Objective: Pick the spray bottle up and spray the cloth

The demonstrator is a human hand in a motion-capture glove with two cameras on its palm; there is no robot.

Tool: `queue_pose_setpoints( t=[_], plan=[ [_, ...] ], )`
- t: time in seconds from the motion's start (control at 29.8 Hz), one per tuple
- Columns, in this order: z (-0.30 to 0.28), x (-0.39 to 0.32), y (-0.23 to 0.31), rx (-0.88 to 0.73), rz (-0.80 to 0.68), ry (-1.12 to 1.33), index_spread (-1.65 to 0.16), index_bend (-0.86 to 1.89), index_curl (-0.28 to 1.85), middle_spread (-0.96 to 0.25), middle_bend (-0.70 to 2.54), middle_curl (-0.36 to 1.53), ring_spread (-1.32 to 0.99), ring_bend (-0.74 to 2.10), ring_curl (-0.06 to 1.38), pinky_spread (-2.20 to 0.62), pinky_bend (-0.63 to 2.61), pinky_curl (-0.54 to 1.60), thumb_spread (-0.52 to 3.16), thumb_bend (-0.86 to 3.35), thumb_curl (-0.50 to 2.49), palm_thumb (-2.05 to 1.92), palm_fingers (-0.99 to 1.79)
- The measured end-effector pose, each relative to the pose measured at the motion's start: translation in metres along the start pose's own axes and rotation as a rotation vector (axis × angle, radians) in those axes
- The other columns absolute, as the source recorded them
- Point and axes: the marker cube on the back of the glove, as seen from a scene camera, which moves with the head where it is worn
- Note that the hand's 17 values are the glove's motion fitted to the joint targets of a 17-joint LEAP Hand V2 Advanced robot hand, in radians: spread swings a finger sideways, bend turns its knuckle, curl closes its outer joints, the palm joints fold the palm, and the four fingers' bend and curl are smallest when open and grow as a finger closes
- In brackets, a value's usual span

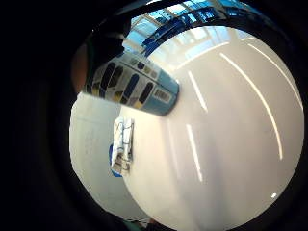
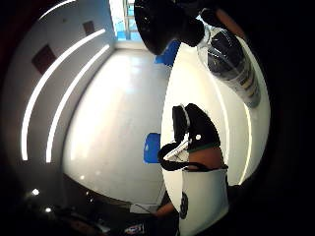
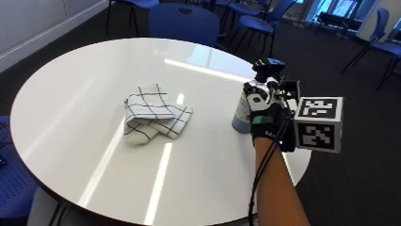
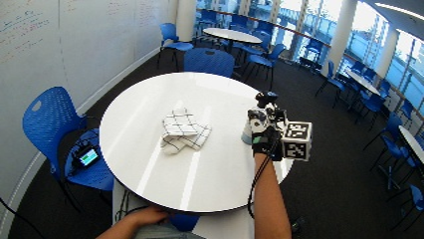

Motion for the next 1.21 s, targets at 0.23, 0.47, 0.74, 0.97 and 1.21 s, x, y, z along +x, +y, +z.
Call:
queue_pose_setpoints(
  t=[0.23,0.47,0.74,0.97,1.21],
  plan=[
    [0.018,0.001,-0.016,-0.061,0.076,-0.047,-0.36,0.19,0.32,0.01,0.17,0.31,0.01,0.22,0.28,0.16,0.28,0.33,1.13,0.03,0.38,0.74,0.52],
    [0.028,-0.001,-0.027,-0.095,0.125,-0.08,-0.37,0.2,0.34,0.0,0.17,0.31,0.0,0.24,0.29,0.17,0.22,0.32,1.1,0.0,0.39,0.78,0.58],
    [0.03,0.002,-0.032,-0.096,0.176,-0.08,-0.38,0.22,0.36,-0.02,0.17,0.31,0.0,0.23,0.3,0.17,0.17,0.31,1.06,-0.02,0.4,0.81,0.62],
    [0.027,0.006,-0.04,-0.093,0.231,-0.098,-0.38,0.26,0.38,-0.03,0.2,0.32,0.0,0.21,0.31,0.17,0.13,0.28,1.04,-0.02,0.41,0.82,0.68],
    [0.028,0.001,-0.051,-0.057,0.232,-0.067,-0.36,0.37,0.42,-0.08,0.3,0.37,-0.03,0.21,0.31,0.16,0.06,0.22,1.02,-0.02,0.41,0.84,0.85]
  ],
)
